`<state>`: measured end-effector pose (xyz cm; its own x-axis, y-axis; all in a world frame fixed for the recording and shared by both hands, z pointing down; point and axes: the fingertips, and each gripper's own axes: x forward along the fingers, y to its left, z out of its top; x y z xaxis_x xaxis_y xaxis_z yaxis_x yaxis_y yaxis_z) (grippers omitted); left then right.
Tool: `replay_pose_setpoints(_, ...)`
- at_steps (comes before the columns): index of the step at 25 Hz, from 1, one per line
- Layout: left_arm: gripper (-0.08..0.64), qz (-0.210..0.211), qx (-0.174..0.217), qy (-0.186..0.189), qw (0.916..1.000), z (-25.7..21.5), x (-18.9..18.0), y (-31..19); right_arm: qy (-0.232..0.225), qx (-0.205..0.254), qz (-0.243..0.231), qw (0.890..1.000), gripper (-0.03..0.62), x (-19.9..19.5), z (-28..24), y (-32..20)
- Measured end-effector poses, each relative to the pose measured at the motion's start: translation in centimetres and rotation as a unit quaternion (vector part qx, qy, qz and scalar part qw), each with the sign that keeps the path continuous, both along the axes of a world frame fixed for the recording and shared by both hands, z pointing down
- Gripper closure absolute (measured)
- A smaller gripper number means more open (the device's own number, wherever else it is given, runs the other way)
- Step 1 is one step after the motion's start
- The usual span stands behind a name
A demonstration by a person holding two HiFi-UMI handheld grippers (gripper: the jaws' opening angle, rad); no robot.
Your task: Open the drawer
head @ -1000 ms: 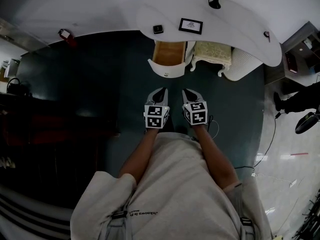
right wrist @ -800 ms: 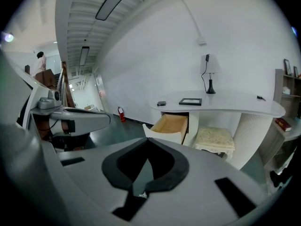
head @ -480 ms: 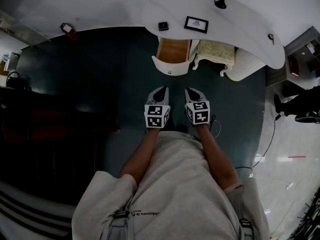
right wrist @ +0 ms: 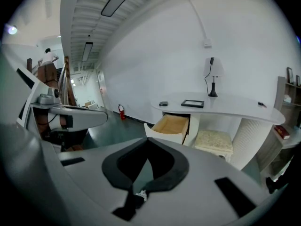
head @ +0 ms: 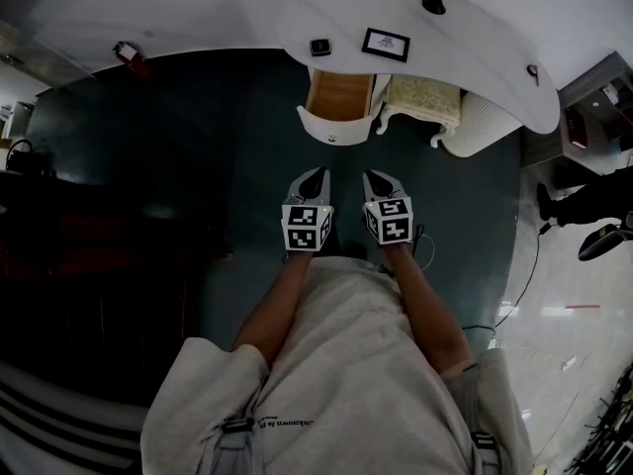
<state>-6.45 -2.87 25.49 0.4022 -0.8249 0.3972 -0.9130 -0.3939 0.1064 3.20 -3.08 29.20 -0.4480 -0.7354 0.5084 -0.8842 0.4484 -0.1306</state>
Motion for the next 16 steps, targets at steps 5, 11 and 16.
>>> replay_pose_setpoints(5, 0.549, -0.001, -0.008, 0.0, 1.0, 0.5, 0.2, 0.7, -0.008, 0.012, -0.003, 1.0, 0.577, -0.1, -0.5, 0.5)
replay_pose_setpoints(11, 0.549, -0.002, -0.01, 0.0, 1.0, 1.0, 0.2, 1.5, -0.005, 0.013, -0.01, 1.0, 0.577, -0.2, -0.2, 1.3)
replay_pose_setpoints(16, 0.549, -0.001, -0.014, -0.003, 0.9999, 1.4, 0.0, 2.0, -0.006, 0.012, -0.003, 1.0, 0.577, 0.0, 0.2, 1.6)
